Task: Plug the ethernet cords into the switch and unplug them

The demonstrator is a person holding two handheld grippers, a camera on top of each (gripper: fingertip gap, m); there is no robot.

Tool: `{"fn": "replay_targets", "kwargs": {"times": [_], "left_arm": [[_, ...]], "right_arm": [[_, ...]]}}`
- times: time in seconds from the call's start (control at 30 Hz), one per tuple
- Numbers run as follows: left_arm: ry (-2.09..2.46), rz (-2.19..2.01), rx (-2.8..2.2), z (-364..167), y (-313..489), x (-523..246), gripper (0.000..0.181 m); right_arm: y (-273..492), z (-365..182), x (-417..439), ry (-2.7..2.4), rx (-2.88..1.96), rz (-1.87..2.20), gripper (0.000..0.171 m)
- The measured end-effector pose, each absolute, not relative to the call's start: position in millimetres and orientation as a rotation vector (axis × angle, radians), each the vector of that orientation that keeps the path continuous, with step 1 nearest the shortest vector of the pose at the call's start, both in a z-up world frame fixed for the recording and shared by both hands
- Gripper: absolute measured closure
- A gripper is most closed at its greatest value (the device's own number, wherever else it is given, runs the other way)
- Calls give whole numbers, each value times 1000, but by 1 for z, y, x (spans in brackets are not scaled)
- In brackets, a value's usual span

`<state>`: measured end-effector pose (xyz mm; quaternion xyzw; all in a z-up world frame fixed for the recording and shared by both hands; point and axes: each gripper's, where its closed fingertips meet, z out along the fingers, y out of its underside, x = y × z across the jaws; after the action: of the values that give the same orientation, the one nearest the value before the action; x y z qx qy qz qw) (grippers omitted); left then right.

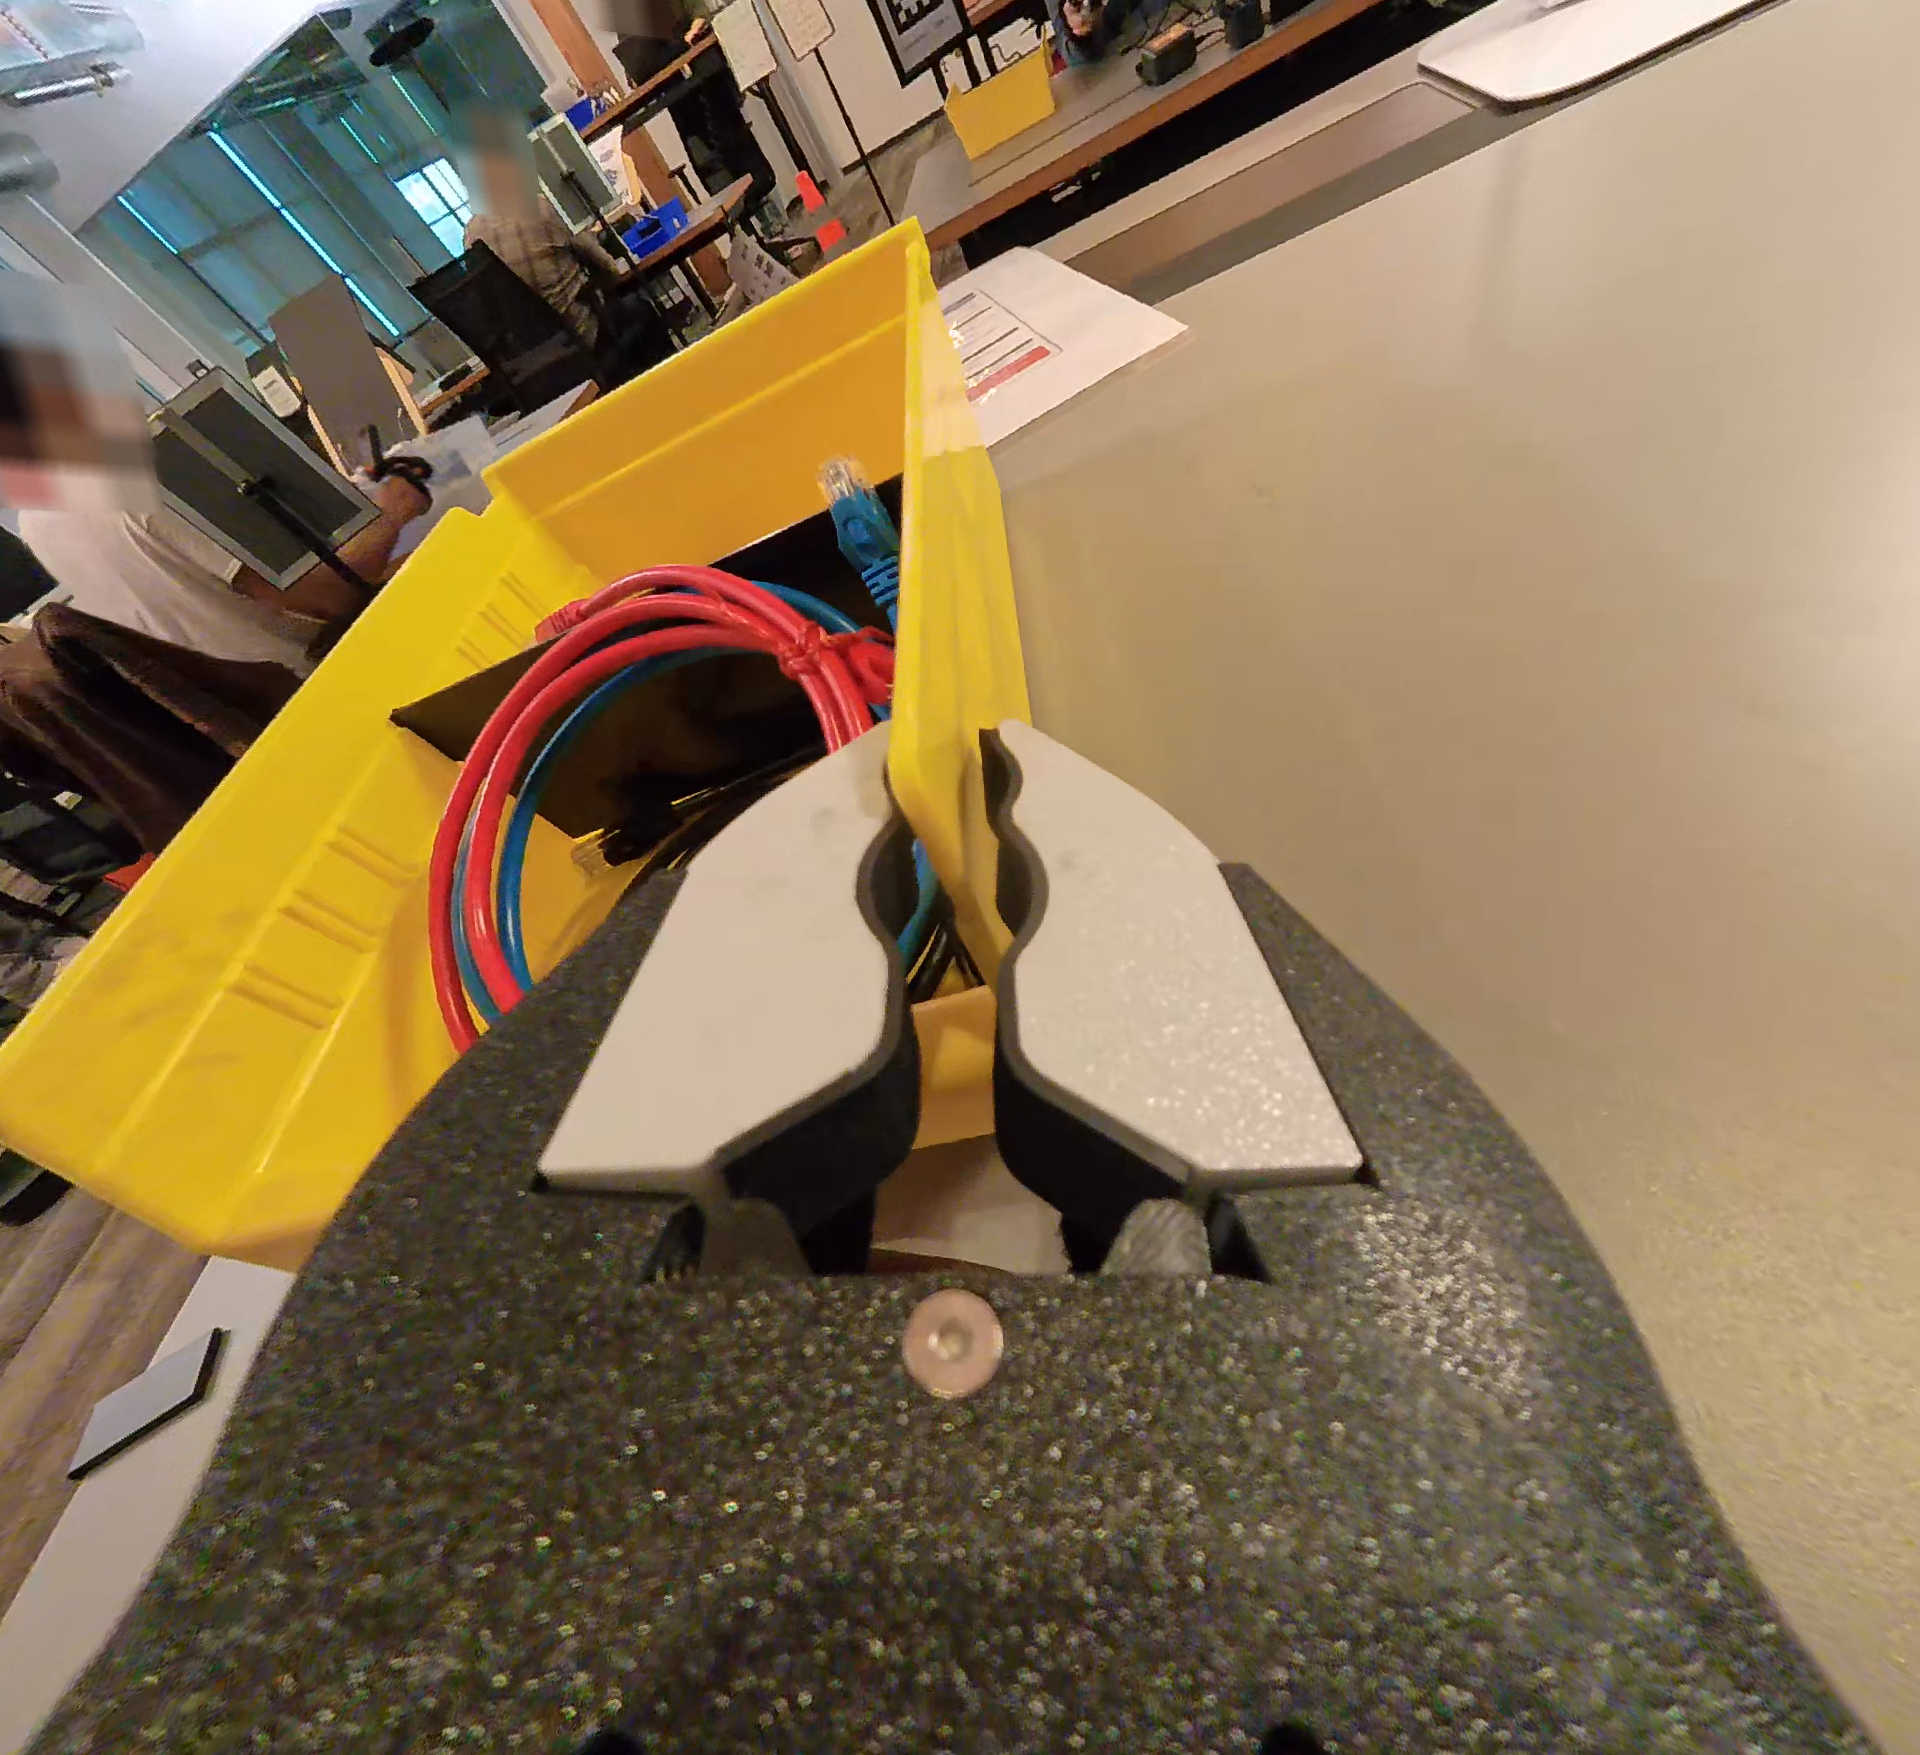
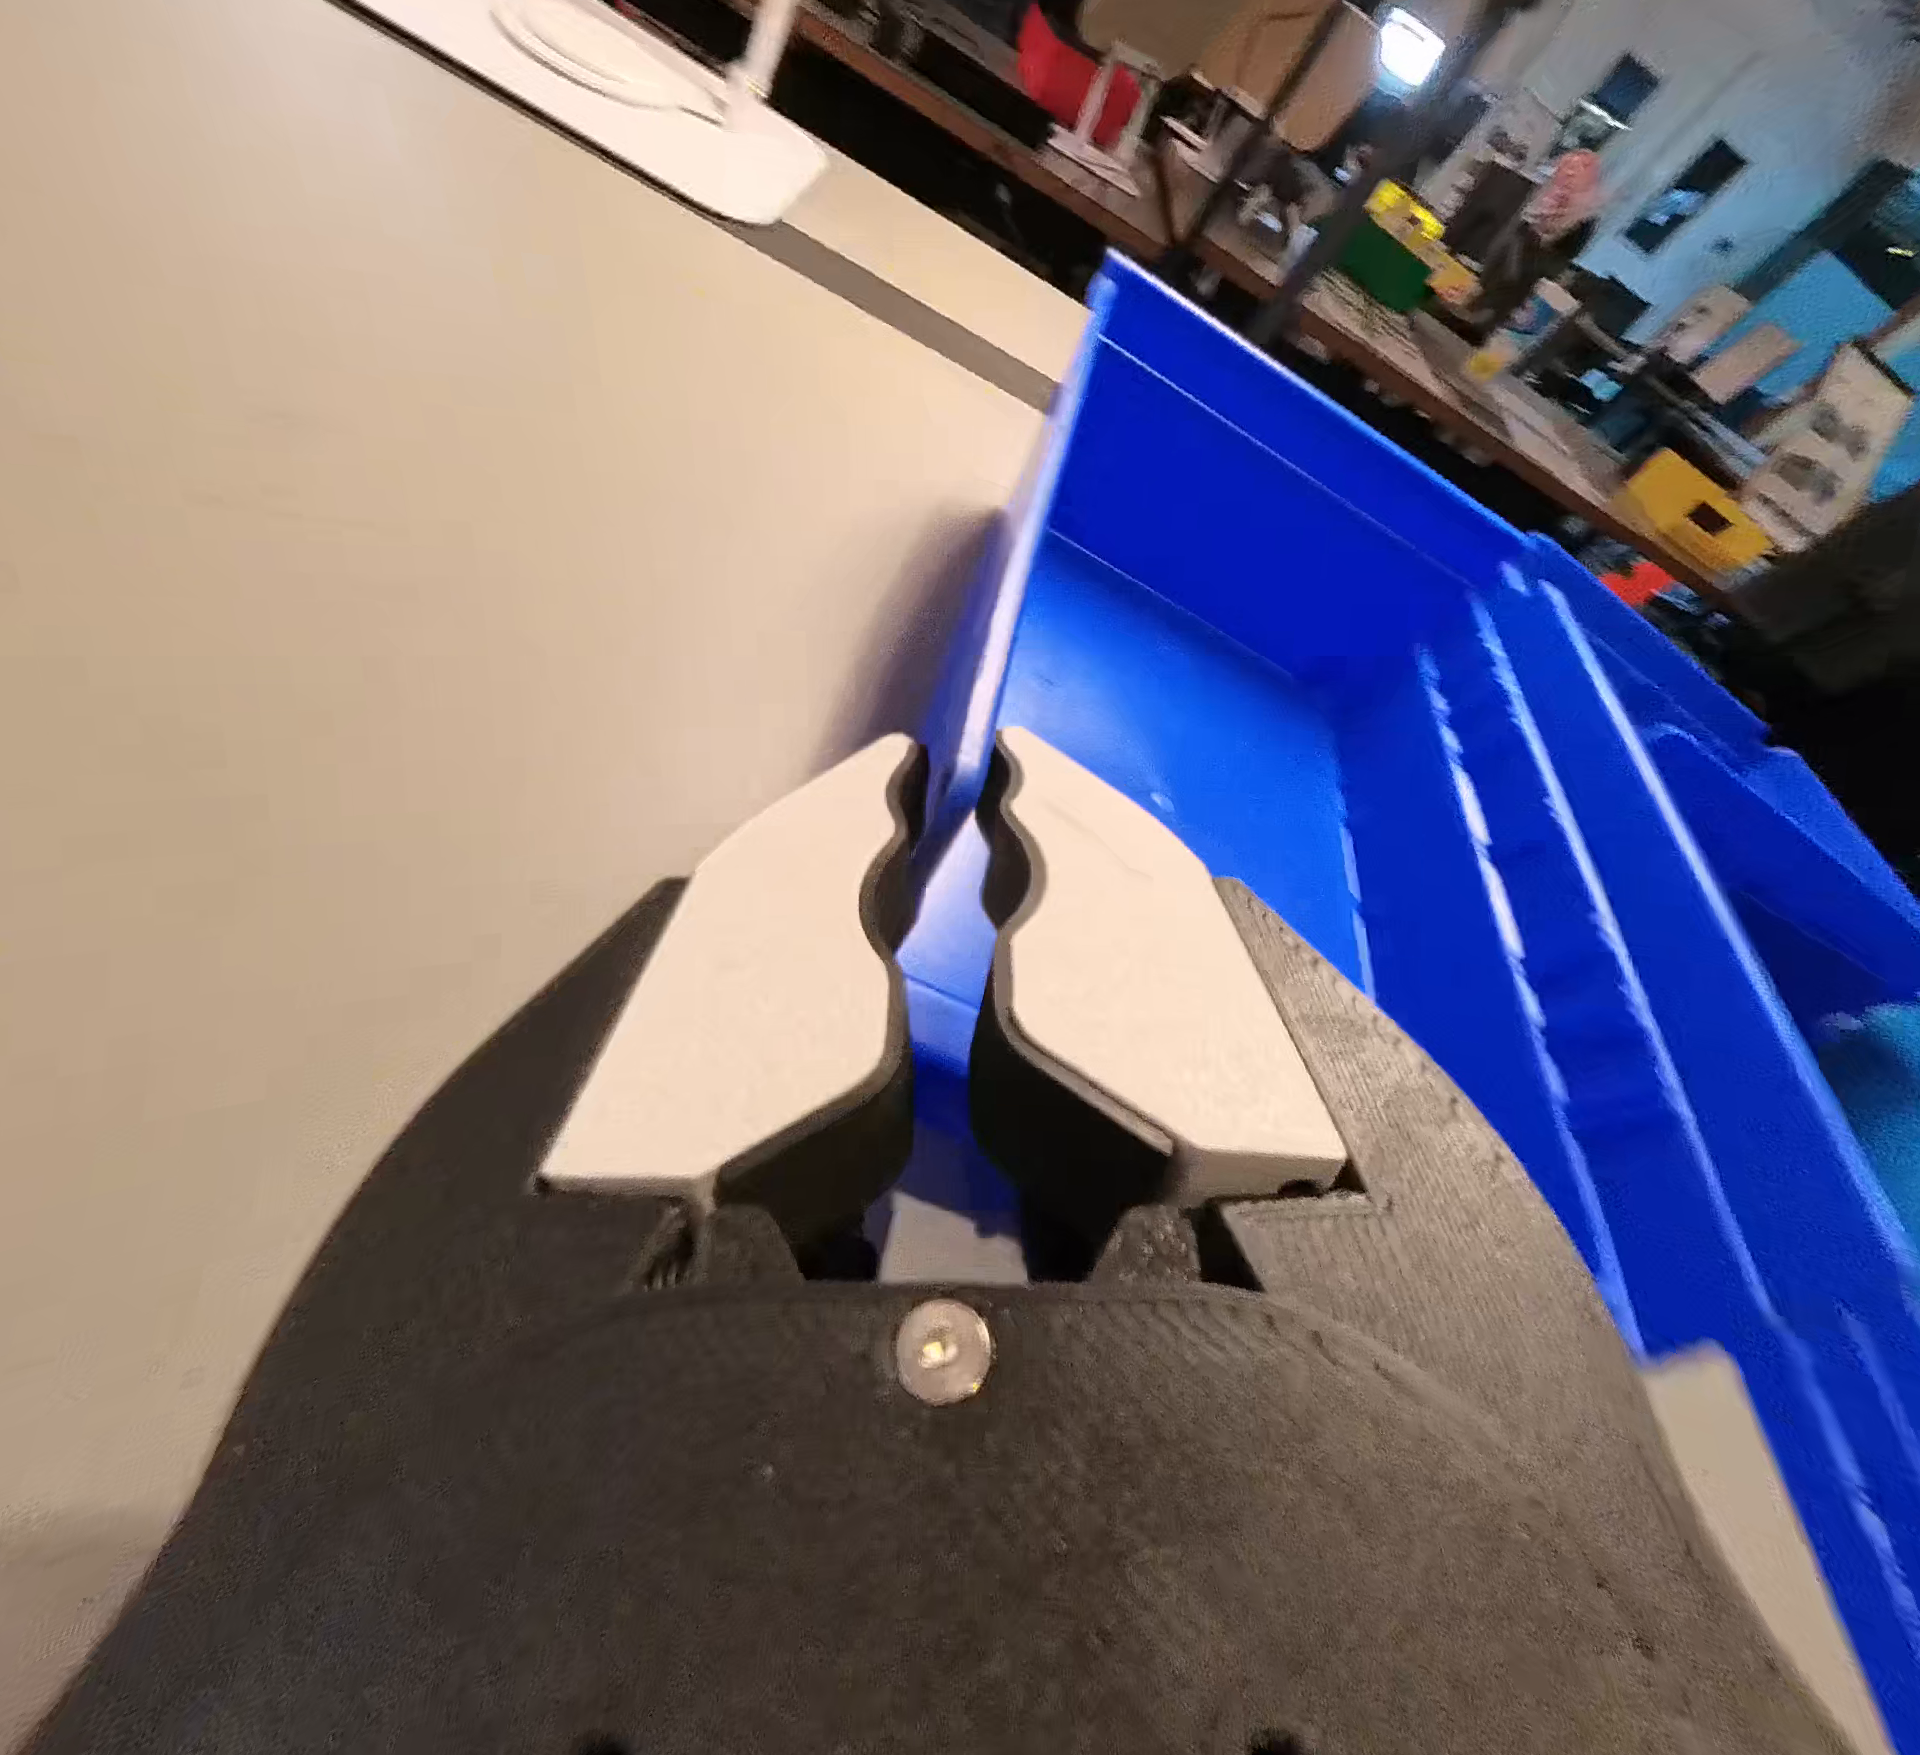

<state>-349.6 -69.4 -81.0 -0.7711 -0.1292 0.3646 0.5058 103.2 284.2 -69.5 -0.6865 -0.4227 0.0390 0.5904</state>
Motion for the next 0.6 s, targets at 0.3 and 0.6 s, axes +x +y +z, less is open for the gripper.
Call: {"fn": "replay_targets", "kwargs": {"times": [0.3, 0.6], "left_arm": [[-307, 890, -1860, -80, -66, -350, 171], [-307, 893, -1861, -81, -66, -349, 171]], "right_arm": [[344, -73, 174, -856, -1705, 114, 164], [353, -73, 185, -817, -1722, 128, 165]]}}
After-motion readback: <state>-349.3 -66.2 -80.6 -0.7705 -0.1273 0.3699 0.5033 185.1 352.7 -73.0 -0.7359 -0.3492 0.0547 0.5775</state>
